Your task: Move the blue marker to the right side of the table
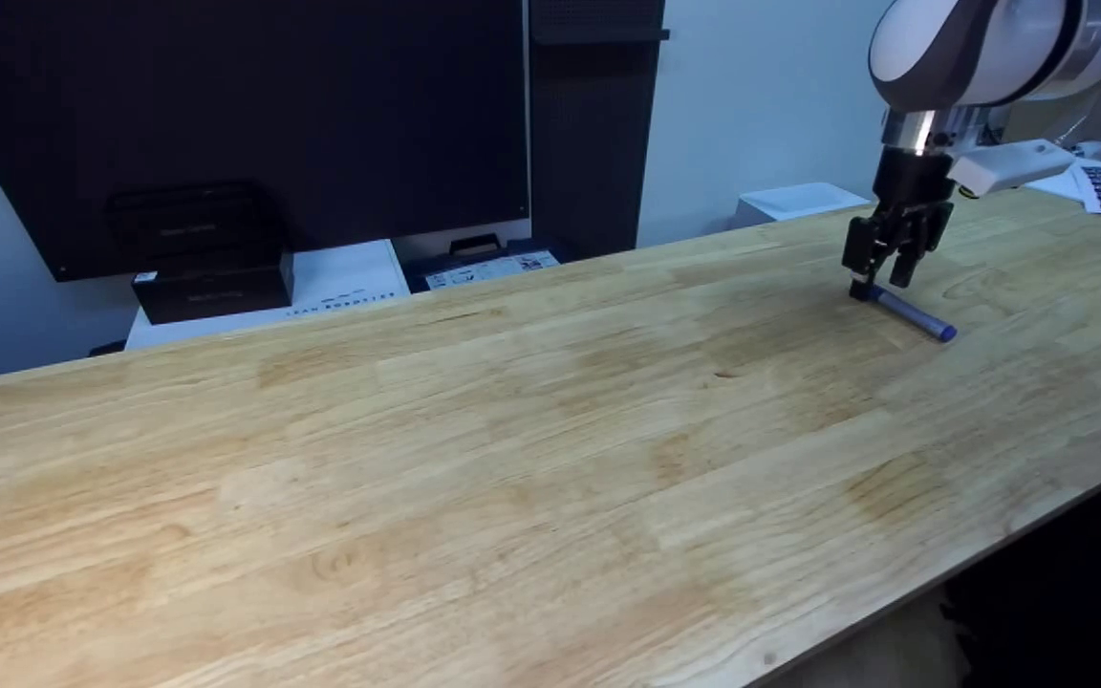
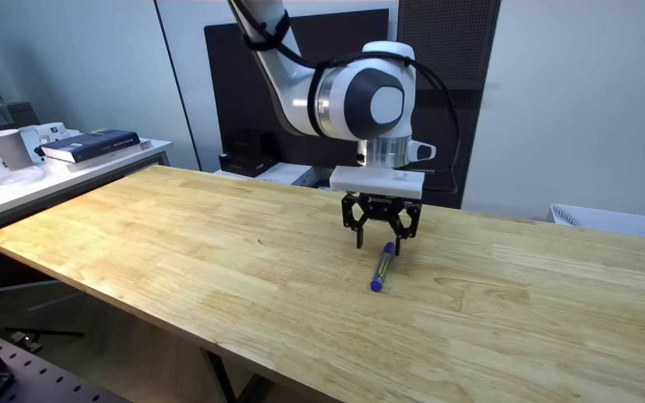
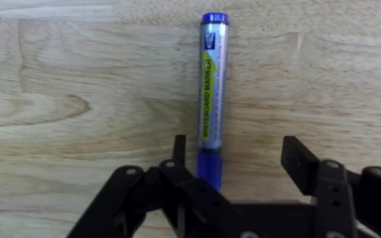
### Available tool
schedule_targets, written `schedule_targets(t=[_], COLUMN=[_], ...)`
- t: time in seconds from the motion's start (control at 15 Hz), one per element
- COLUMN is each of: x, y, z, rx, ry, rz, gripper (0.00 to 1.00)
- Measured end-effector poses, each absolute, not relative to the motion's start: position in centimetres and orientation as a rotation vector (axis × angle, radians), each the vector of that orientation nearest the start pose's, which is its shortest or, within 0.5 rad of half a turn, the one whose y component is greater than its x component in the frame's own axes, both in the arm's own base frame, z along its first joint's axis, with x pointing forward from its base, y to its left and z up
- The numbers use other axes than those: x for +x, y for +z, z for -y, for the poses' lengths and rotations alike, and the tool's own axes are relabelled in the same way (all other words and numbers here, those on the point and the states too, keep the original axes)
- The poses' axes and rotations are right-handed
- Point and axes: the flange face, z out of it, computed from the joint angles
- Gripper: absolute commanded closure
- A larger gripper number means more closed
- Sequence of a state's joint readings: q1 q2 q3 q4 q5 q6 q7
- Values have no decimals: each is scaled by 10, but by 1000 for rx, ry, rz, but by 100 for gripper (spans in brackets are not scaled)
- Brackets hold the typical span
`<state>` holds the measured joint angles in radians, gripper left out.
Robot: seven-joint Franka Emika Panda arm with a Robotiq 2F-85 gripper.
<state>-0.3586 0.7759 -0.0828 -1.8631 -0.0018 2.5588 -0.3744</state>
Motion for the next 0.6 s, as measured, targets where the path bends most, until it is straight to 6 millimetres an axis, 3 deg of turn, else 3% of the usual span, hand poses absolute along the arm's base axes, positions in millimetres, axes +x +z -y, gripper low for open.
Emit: schedule_targets(t=[0.4, 0.6], x=[577, 573], y=[146, 149], z=[232, 230], rx=[-3151, -3149], ry=[77, 82], rz=[-1, 0], gripper=[0, 0])
